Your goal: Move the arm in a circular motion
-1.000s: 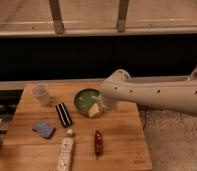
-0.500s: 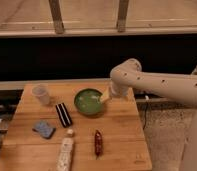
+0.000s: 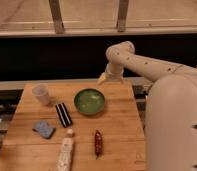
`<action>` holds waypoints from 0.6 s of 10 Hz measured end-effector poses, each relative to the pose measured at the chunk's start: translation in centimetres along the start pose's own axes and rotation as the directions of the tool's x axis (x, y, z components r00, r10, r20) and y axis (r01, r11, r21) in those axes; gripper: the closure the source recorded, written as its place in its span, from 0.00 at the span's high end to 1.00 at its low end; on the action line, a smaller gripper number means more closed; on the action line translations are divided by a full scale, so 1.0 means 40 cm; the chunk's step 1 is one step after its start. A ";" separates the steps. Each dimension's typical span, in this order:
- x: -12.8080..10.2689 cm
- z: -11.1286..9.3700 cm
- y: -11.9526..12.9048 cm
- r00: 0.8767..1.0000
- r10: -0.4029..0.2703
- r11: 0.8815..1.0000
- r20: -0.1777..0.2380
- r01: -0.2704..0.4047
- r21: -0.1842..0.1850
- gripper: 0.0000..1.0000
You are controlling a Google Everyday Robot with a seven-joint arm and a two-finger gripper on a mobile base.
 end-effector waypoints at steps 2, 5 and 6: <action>-0.024 0.018 0.023 0.998 -0.061 0.998 -0.019 0.061 -0.006 0.80; 0.034 0.028 0.092 0.985 -0.163 0.987 -0.052 0.162 -0.022 0.80; 0.076 0.026 0.129 0.977 -0.204 0.979 -0.064 0.202 -0.030 0.80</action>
